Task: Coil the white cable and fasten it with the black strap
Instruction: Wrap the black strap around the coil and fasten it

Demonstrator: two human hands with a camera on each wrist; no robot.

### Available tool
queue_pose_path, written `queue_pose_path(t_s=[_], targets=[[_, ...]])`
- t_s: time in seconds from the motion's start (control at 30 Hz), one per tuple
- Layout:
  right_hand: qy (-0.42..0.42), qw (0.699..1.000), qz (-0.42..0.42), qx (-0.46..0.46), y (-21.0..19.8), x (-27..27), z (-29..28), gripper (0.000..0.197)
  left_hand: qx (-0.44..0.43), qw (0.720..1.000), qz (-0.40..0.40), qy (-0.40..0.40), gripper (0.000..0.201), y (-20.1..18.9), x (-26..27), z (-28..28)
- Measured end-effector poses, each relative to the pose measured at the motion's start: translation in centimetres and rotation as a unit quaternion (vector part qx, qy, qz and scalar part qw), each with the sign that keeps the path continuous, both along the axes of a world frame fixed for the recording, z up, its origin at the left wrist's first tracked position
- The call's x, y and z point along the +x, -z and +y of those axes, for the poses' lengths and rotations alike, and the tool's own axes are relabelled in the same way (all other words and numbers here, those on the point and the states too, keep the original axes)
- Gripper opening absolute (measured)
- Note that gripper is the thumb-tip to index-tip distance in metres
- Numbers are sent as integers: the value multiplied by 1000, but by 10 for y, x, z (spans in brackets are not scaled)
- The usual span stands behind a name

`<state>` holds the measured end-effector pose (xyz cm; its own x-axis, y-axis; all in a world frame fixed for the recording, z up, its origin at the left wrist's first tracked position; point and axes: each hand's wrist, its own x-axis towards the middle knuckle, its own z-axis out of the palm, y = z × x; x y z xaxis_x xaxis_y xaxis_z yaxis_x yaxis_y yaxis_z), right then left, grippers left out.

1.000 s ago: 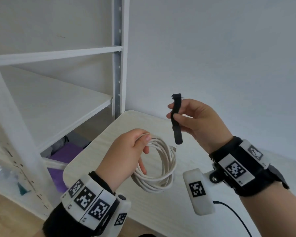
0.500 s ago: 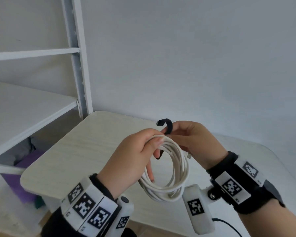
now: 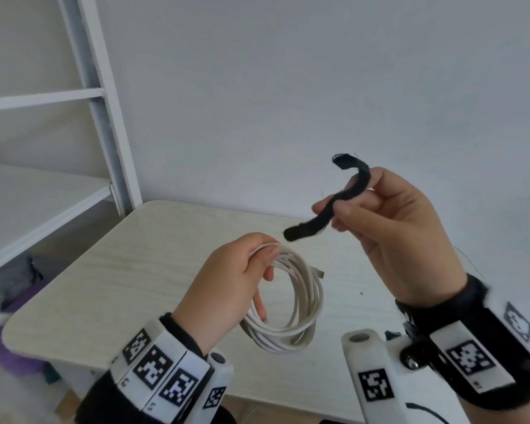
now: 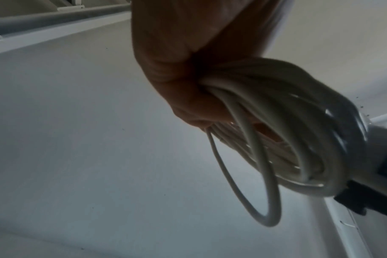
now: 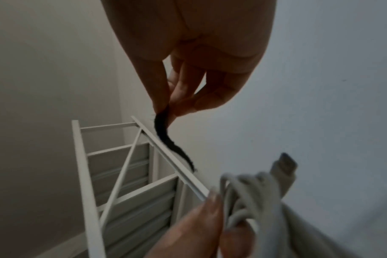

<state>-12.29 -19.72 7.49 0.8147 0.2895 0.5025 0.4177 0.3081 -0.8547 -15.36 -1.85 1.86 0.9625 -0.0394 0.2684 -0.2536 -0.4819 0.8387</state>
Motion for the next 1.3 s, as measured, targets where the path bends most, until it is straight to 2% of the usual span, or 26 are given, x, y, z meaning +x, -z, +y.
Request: queue_pose_path(t_s=[0.13,0.23,0.37,0.7,0.8,0.87,0.93,0.97,1.0,1.1,1.2,1.3], targets=[[-61,994,-51,-77,3,-23,1,20,3,1000,8,-11,25,-2,4,-1],[-10,978,-73,-196,15,-28,4,13,-2,1000,14,-9,25,-1,5,-1],[29,955,-68,-287,26,-29,8,20,-9,1000,16,-16,27,-1,4,-3],[35,957,-12,-289,27,-35,12,34,-23,999,25,-15,23,-1,6,-4],[76,954,-32,-287,34,-31,16,37,-23,999,17,-18,23,-2,5,-5],[156,925,-119,-326,42,-28,18,31,-25,999,11,-24,23,-1,6,-6],[244,854,-237,-393,48,-26,21,19,-34,999,14,-25,23,0,6,-5],[274,832,-262,-406,51,-24,22,13,-40,999,17,-23,23,1,6,-5],[295,825,-265,-404,53,-22,22,10,-43,999,19,-22,24,1,6,-5],[317,838,-236,-377,54,-15,23,15,-38,999,20,-15,25,1,4,-6],[266,877,-178,-358,54,-13,26,27,-32,999,16,0,25,-1,4,-7],[228,877,-164,-390,53,-11,27,15,-25,1000,18,4,24,-2,4,-6]])
